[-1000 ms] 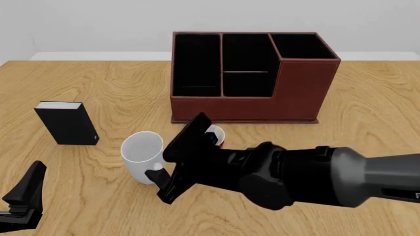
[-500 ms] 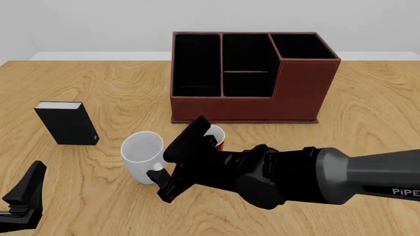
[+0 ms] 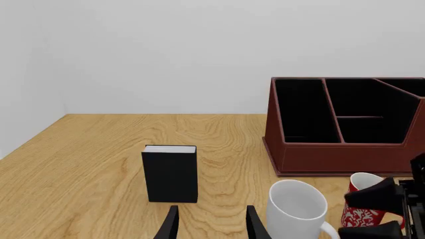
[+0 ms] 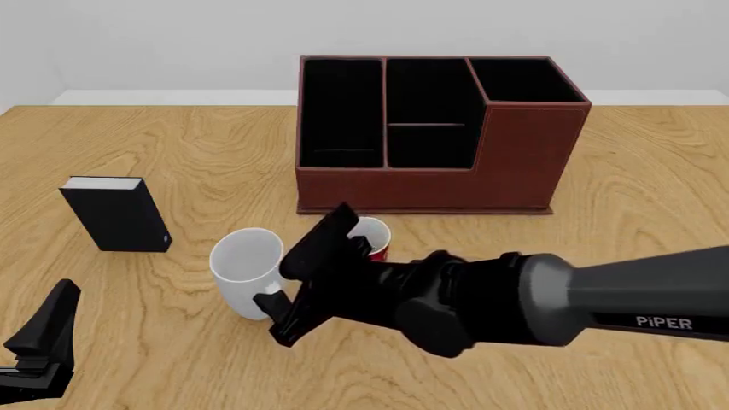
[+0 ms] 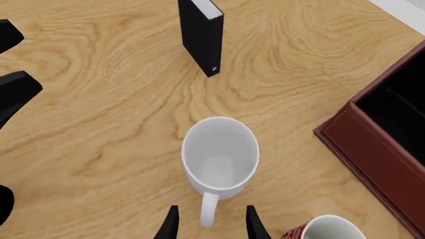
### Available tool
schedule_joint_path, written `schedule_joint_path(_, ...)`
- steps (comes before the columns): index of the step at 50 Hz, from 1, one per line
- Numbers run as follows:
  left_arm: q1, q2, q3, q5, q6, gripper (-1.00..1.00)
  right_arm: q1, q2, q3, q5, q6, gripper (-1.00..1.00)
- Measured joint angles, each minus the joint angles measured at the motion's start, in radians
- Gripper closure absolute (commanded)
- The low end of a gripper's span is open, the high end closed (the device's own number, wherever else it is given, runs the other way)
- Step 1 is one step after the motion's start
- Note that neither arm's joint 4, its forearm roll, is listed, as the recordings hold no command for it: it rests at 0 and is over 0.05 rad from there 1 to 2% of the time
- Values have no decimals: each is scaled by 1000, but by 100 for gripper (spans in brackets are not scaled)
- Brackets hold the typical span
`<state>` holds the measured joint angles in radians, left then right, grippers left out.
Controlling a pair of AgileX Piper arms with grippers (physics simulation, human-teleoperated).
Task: Pick up the white mug and place it to the right of the caddy.
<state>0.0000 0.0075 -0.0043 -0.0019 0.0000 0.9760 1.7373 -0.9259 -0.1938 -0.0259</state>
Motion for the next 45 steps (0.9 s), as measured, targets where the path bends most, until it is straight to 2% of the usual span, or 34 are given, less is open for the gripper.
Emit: schedule_joint_path(45,0,0,0,0,0,-100,10,154,-49,-28,49,-100)
